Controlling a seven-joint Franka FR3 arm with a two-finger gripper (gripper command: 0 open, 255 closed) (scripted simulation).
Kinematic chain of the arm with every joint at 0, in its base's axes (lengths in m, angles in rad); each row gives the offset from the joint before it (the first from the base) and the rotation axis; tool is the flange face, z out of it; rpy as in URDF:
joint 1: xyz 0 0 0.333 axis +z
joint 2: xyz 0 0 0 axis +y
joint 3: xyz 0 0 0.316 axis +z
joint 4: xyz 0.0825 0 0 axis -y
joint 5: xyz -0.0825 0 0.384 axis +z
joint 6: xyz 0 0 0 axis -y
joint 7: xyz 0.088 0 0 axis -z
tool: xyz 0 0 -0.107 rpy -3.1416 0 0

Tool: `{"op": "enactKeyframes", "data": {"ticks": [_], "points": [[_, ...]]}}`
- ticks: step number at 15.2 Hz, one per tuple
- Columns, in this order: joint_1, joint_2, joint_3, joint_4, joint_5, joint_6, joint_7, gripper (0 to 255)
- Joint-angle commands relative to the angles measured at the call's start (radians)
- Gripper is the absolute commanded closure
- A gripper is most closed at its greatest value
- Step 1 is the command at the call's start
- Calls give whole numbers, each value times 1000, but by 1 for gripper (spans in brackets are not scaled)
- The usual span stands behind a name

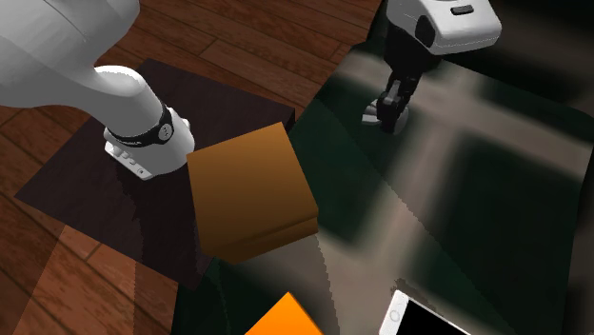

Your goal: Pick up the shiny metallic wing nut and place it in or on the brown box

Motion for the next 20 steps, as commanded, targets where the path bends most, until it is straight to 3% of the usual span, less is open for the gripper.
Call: {"op": "enactKeyframes", "data": {"ticks": [1, 9, 14, 20], "points": [[2, -18, -2, 12, 14, -28, -14, 255], [9, -72, -10, 60, 52, -124, -52, 255], [7, -253, -81, -117, 108, -108, -169, 255], [0, -469, -185, -301, 124, -127, -301, 255]]}}
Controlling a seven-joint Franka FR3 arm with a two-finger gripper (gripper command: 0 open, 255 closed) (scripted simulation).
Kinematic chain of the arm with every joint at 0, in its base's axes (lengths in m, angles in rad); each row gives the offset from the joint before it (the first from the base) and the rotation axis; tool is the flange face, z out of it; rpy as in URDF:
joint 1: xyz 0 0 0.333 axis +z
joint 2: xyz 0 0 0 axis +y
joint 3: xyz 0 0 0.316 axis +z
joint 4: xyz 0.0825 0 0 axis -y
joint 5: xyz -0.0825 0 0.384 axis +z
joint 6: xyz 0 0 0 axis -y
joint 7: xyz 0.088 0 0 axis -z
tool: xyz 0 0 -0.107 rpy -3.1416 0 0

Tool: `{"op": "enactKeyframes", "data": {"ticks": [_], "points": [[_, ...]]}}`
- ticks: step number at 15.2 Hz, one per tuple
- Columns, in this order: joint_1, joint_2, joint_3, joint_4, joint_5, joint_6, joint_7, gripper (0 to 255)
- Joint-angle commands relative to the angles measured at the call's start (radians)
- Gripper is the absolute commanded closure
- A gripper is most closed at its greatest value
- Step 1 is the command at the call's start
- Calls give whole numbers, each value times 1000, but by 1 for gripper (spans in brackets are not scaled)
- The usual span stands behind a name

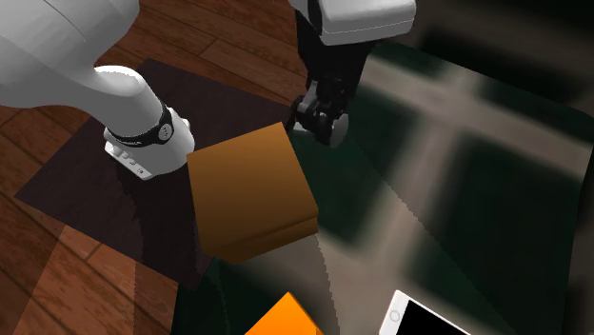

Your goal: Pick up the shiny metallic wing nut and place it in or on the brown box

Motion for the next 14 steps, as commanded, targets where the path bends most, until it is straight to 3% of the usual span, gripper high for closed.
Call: {"op": "enactKeyframes", "data": {"ticks": [1, 8, 14], "points": [[-5, -79, -37, -72, -2, -2, -45, 255], [-66, -337, -177, -234, -60, -83, -207, 255], [-72, -296, -175, -296, -68, 21, -194, 255]]}}
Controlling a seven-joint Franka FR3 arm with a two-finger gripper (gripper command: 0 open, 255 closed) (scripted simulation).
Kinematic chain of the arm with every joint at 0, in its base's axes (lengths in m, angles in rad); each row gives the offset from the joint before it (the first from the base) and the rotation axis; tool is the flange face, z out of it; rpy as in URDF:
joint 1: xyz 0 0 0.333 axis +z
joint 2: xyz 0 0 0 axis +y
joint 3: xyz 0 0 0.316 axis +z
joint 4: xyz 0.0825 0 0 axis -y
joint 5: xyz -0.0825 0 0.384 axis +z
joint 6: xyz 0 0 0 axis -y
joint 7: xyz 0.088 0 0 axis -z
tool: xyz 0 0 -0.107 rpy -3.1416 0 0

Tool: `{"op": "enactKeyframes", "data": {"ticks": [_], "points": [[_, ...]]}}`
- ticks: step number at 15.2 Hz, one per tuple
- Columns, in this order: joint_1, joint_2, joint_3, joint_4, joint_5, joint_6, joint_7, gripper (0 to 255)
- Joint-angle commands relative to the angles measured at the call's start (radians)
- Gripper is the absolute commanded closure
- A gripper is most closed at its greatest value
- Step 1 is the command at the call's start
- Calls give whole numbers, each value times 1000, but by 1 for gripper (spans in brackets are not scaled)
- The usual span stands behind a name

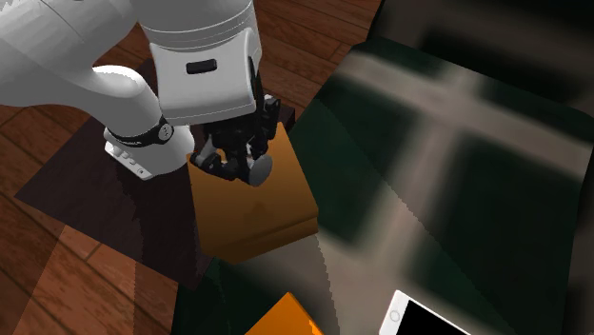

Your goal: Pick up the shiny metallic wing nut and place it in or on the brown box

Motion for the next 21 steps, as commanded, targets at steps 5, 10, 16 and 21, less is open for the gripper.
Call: {"op": "enactKeyframes", "data": {"ticks": [5, 10, 16, 21], "points": [[-10, 59, 1, -55, -12, 116, 12, 255], [-16, 97, 5, -80, -19, 178, 21, 255], [-16, 98, 5, -79, -19, 178, 21, 0], [-16, 98, 5, -80, -19, 178, 20, 0]]}}
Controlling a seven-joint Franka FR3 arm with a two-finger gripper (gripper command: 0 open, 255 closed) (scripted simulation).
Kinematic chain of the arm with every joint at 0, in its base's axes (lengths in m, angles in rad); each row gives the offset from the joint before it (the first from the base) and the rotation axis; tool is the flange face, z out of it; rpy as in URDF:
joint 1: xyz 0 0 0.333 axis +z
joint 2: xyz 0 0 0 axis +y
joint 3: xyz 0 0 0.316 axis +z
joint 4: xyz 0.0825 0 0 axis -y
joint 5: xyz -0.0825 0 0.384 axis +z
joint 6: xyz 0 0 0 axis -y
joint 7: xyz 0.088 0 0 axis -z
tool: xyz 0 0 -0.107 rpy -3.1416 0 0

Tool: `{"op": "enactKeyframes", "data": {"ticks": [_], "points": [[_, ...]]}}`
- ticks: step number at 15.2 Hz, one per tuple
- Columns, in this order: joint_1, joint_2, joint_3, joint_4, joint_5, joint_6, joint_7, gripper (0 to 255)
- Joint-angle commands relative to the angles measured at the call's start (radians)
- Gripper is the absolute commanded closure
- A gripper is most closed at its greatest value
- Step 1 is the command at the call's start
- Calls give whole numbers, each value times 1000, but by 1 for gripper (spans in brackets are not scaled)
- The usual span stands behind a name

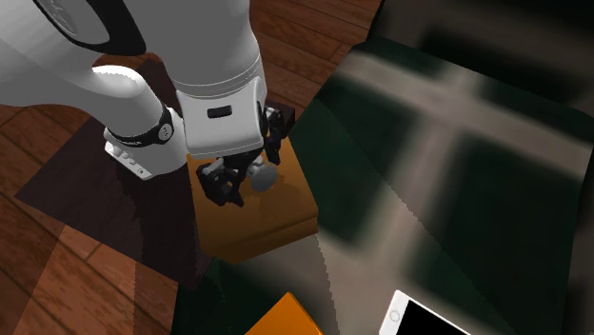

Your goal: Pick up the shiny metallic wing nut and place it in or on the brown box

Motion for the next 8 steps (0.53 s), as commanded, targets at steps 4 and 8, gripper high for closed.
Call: {"op": "enactKeyframes", "data": {"ticks": [4, 8], "points": [[29, -133, 3, 66, 27, -200, -10, 0], [29, -133, 4, 66, 28, -201, -11, 0]]}}
